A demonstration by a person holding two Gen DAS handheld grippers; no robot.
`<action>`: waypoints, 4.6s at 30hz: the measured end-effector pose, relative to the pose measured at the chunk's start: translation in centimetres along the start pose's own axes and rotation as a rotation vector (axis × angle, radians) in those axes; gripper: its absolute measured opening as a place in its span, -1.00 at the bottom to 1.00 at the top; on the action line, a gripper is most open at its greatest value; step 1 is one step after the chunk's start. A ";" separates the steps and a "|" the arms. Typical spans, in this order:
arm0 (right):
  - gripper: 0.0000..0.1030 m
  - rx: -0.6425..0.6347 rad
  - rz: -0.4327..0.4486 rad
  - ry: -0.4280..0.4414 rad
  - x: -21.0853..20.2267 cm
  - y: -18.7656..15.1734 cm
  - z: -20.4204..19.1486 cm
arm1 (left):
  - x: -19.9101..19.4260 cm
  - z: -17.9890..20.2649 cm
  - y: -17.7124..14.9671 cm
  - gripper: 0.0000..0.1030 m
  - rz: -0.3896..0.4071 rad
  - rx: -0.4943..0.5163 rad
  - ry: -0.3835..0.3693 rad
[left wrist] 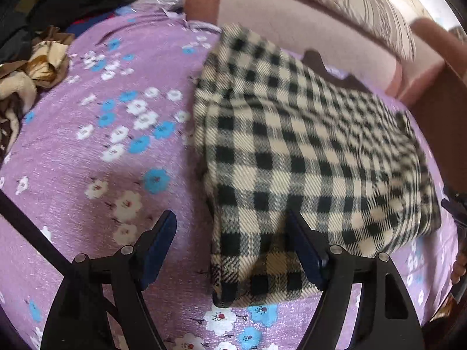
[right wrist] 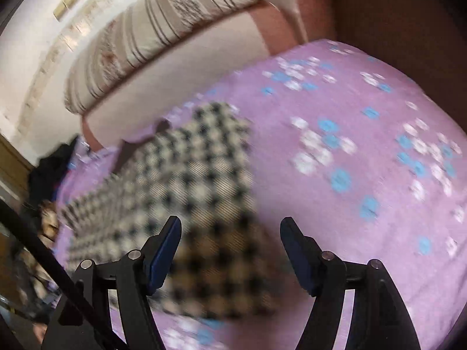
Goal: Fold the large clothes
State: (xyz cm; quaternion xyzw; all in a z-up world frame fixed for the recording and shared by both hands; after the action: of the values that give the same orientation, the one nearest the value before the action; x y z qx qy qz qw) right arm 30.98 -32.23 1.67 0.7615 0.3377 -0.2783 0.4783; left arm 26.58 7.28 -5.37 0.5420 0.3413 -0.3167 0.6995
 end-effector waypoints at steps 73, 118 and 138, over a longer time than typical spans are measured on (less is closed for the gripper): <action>-0.56 -0.216 -0.145 0.462 4.7 -3.0 -19.8 | 0.3 -2.2 2.8 -0.02 0.015 -0.055 0.149; -0.56 0.340 -0.068 0.171 14.1 7.4 -3.1 | 0.1 -2.4 1.2 0.12 0.058 0.000 0.175; -0.52 -0.057 -0.183 0.078 2.6 -6.4 -1.0 | -2.0 0.4 -2.8 0.15 0.073 0.241 0.277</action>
State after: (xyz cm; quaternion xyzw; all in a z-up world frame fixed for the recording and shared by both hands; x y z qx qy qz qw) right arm 27.68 -28.59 -3.38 0.7237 0.4317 -0.2813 0.4591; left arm 23.25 6.49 -5.13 0.6723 0.3741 -0.2523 0.5869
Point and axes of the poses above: each gripper's, at about its wrist camera, not at the fingertips, and x roughly the way its jaws point, z to its right, y to its top, the point moved 8 cm from there along x, roughly the way its jaws point, and after that the axes turned 4 degrees about z, right-handed, at the moved point
